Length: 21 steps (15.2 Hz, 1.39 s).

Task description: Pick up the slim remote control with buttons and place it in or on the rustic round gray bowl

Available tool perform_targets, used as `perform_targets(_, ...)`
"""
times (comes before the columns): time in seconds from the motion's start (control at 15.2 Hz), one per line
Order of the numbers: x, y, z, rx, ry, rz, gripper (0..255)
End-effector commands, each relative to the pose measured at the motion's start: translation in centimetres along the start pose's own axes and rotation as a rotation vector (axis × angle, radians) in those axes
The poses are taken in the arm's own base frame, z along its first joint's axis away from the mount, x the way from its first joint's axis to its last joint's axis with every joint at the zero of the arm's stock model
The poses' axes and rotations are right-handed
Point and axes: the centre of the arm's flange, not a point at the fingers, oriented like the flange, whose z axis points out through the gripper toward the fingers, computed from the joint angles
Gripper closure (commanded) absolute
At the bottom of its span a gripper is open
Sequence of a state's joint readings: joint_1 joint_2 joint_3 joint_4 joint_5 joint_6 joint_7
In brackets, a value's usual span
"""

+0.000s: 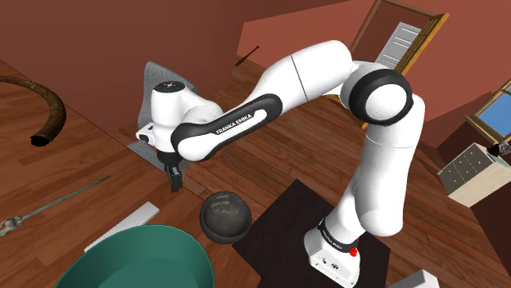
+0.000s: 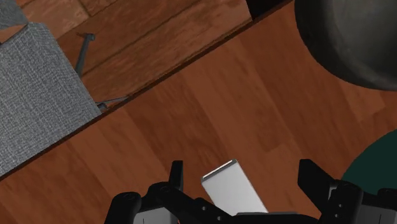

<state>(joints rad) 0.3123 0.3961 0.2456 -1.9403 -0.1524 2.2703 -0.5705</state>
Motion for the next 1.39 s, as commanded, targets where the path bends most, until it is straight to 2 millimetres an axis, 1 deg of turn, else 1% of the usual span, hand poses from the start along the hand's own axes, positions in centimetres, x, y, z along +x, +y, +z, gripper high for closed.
perform_targets(0.0,2.3,-0.3,1.3,0.0,0.007,-0.054,0)
perform_targets(0.33,7.7,-1.9,4.2,-0.001,0.024,-0.186,0)
perform_targets(0.73,13.9,-4.8,7.6,-0.003,0.043,-0.345,0)
perform_targets(0.79,14.4,-5.1,7.9,-0.003,0.045,-0.359,0)
perform_targets(1.32,14.6,-5.2,11.9,-0.003,0.045,-0.359,0)
